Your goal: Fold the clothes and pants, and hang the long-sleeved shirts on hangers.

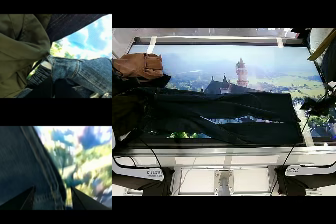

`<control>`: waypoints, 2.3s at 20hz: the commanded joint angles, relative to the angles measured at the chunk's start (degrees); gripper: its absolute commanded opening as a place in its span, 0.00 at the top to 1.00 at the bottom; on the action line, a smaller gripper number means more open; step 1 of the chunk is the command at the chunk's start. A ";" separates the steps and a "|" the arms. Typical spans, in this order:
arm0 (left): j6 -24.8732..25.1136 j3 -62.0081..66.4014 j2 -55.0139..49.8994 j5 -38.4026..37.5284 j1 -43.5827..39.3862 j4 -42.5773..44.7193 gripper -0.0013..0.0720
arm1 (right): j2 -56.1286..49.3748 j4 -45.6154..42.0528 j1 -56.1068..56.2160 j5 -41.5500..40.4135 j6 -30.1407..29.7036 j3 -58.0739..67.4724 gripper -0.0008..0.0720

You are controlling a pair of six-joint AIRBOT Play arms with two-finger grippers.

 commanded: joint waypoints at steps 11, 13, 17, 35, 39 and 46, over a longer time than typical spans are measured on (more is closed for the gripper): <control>-3.02 -0.02 -0.63 0.33 -0.13 -0.07 0.95 | -25.73 21.51 3.06 -2.47 -8.04 20.37 0.38; -3.02 -0.02 -0.63 0.35 -0.42 -0.07 0.95 | -27.45 21.51 3.74 -2.25 -8.09 21.81 0.38; -3.02 -0.02 -0.63 0.37 -0.61 -0.07 0.95 | -28.61 21.49 5.60 -1.60 -9.64 22.25 0.39; -16.85 0.04 -7.13 28.46 -4.13 -0.94 0.96 | -26.71 12.07 6.14 0.44 1.84 39.04 0.96; -16.87 0.07 -12.87 39.63 -7.74 -0.92 0.96 | -28.79 11.89 8.44 -5.79 4.46 39.04 0.96; -16.39 0.07 -11.87 36.20 -6.60 -0.37 0.02 | -26.82 13.11 9.07 -7.19 7.74 39.80 0.40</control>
